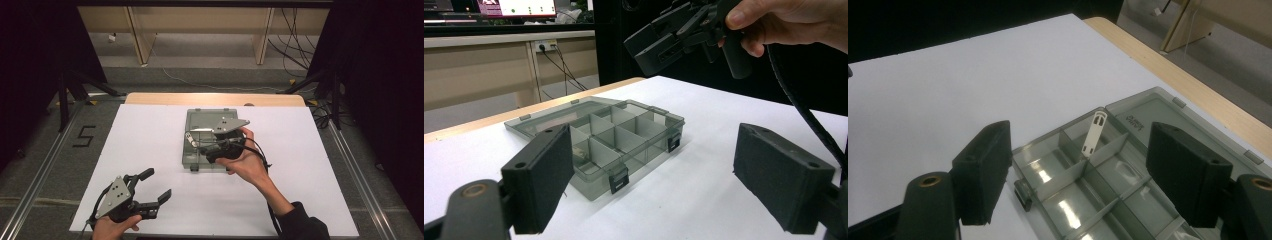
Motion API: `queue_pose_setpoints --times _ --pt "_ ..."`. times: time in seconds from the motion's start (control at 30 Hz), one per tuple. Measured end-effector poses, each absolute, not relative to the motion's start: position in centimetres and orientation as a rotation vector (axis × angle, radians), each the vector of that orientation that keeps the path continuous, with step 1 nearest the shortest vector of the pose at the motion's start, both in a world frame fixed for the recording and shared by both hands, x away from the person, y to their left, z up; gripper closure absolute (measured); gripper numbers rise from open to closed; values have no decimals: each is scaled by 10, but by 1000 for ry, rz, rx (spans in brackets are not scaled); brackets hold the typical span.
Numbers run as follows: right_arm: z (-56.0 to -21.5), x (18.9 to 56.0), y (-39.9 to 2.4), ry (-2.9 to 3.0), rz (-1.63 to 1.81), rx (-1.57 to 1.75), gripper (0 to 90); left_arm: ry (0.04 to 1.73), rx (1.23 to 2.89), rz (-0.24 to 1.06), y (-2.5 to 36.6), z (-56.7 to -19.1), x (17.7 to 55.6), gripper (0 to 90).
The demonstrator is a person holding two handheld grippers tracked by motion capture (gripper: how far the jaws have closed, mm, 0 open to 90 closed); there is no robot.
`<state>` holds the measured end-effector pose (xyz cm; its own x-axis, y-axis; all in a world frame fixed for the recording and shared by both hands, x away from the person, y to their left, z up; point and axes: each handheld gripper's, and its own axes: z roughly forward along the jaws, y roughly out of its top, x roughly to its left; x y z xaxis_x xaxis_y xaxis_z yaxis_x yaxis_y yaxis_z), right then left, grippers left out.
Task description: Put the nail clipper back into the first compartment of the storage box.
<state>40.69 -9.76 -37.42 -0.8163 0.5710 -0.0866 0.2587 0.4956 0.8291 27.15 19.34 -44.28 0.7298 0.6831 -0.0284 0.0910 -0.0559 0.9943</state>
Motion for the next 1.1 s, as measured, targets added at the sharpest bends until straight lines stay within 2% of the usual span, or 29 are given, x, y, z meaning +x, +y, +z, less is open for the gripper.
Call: queue_pose_setpoints --times 1.1 --pt "-371 370 -130 2297 1375 668 264 641 1576 540 193 -443 272 159"
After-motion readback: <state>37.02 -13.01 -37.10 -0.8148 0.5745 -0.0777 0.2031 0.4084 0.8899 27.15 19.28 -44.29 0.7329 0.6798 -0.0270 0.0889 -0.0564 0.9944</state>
